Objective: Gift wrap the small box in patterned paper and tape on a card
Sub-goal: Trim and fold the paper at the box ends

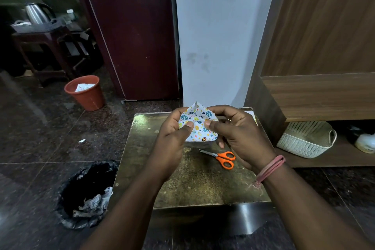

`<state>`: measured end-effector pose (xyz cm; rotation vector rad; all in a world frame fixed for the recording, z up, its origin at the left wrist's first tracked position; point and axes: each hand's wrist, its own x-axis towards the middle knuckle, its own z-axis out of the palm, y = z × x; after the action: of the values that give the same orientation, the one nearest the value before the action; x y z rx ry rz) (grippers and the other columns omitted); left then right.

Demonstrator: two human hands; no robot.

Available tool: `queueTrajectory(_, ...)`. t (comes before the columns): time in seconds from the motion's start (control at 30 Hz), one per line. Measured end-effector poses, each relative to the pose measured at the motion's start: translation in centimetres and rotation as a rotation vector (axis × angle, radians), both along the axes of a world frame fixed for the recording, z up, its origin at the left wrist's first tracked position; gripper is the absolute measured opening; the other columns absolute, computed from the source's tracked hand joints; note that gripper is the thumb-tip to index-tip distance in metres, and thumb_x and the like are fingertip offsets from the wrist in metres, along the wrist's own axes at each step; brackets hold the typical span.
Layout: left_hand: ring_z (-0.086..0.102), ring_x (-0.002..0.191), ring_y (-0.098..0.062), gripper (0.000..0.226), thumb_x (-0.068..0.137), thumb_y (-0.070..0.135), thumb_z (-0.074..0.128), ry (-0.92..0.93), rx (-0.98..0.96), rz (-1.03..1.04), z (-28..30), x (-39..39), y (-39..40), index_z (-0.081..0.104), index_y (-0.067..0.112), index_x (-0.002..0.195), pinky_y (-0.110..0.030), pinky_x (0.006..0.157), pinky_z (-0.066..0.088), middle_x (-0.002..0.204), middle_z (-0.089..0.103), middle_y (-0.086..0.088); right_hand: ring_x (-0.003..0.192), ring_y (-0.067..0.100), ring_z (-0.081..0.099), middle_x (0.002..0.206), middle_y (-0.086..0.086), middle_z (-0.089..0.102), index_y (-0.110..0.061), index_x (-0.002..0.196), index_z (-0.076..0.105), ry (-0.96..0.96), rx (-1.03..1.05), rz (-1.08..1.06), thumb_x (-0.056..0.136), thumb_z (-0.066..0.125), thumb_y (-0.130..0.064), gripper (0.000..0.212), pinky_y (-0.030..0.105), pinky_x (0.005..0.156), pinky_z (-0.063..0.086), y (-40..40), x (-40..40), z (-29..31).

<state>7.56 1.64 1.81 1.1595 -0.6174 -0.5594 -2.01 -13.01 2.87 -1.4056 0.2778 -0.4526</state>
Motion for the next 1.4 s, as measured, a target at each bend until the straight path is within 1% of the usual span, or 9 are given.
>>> queueTrajectory(0.2, 0.072, 0.099, -0.029, 0.025, 0.103, -0.003, 0.051, -0.018, 0.056, 0.077, -0.1, -0.4, -0.5, 0.061, 0.005, 0.124, -0.046, 0.091, 0.056, 0.112, 0.074, -0.017, 0.045, 0.020, 0.040, 0.095, 0.010, 0.073, -0.007, 0.111, 0.073, 0.007, 0.053, -0.025, 0.087, 0.073, -0.003, 0.024, 0.025, 0.041, 0.035, -0.1, 0.1, -0.4)
queueTrajectory(0.4, 0.069, 0.108, -0.036, 0.026, 0.096, 0.005, 0.064, 0.010, 0.030, 0.156, 0.3, -0.6, -0.5, 0.066, 0.004, 0.121, -0.063, 0.103, 0.050, 0.118, 0.072, -0.023, 0.055, 0.025, 0.039, 0.089, 0.013, 0.072, -0.005, 0.101, 0.076, -0.022, 0.112, -0.045, 0.083, 0.074, -0.001, 0.019, 0.024, 0.040, 0.034, 0.1, 0.2, -0.2)
queueTrajectory(0.63, 0.052, 0.139, -0.009, 0.030, 0.087, 0.010, 0.063, -0.103, -0.025, 0.185, 1.4, -1.5, -0.5, 0.080, 0.036, 0.088, -0.054, 0.119, 0.037, 0.116, 0.076, 0.013, 0.057, 0.032, 0.035, 0.080, 0.030, 0.063, -0.008, 0.096, 0.079, -0.045, 0.002, -0.070, 0.083, 0.076, -0.002, 0.015, 0.025, 0.042, 0.033, 0.0, 0.2, 0.7)
queueTrajectory(0.73, 0.054, 0.135, -0.005, 0.039, 0.093, -0.003, 0.062, -0.144, -0.055, 0.192, 1.7, -1.5, -0.4, 0.079, 0.031, 0.084, -0.042, 0.115, 0.041, 0.112, 0.077, 0.004, 0.065, 0.039, 0.050, 0.092, 0.033, 0.065, -0.012, 0.094, 0.081, -0.097, -0.114, -0.077, 0.083, 0.075, 0.001, 0.018, 0.030, 0.054, 0.038, 0.2, -0.1, 1.4)
queueTrajectory(0.8, 0.059, 0.129, -0.008, 0.046, 0.093, -0.011, 0.059, -0.162, -0.048, 0.192, 1.8, -1.5, -0.4, 0.077, 0.027, 0.076, -0.033, 0.104, 0.046, 0.111, 0.075, 0.001, 0.101, 0.018, 0.069, 0.111, 0.009, 0.074, -0.007, 0.093, 0.080, -0.127, -0.168, -0.062, 0.085, 0.066, 0.012, 0.024, 0.026, 0.076, 0.052, 0.6, -0.3, 1.7)
queueTrajectory(0.97, 0.065, 0.117, -0.019, 0.054, 0.092, -0.015, 0.053, -0.174, -0.019, 0.204, 1.8, -2.0, -0.8, 0.067, 0.026, 0.060, -0.028, 0.092, 0.050, 0.117, 0.069, -0.012, 0.137, 0.008, 0.050, 0.128, -0.004, 0.071, -0.023, 0.080, 0.080, -0.159, -0.179, -0.006, 0.087, 0.054, 0.006, 0.040, 0.043, 0.115, 0.038, 1.3, 0.1, 1.0)
queueTrajectory(1.17, 0.066, 0.111, -0.019, 0.025, 0.092, -0.011, 0.059, -0.126, -0.071, 0.171, 1.8, -1.8, -1.0, 0.066, 0.013, 0.094, -0.033, 0.088, 0.050, 0.114, 0.073, -0.008, 0.125, 0.015, 0.062, 0.122, 0.006, 0.073, -0.012, 0.077, 0.074, -0.195, -0.048, -0.057, 0.085, 0.048, 0.018, 0.041, 0.039, 0.105, 0.045, 1.9, 0.4, 0.9)
queueTrajectory(1.33, 0.061, 0.122, -0.037, 0.036, 0.089, -0.001, 0.059, -0.172, -0.031, 0.081, 1.9, -0.9, 0.0, 0.061, 0.007, 0.123, -0.057, 0.105, 0.048, 0.126, 0.067, -0.016, 0.117, 0.025, 0.067, 0.114, 0.009, 0.075, -0.005, 0.079, 0.071, -0.196, 0.051, -0.088, 0.087, 0.046, 0.020, 0.036, 0.048, 0.103, 0.049, 2.1, 0.5, 1.3)
queueTrajectory(1.4, 0.063, 0.122, -0.026, 0.035, 0.093, 0.010, 0.061, -0.249, 0.042, 0.099, 2.2, -0.9, 0.4, 0.059, 0.013, 0.128, -0.049, 0.104, 0.051, 0.128, 0.068, -0.007, 0.115, 0.029, 0.068, 0.114, 0.013, 0.075, -0.003, 0.082, 0.071, -0.178, 0.100, -0.081, 0.087, 0.049, 0.016, 0.030, 0.052, 0.103, 0.049, 2.3, 0.4, 1.6)
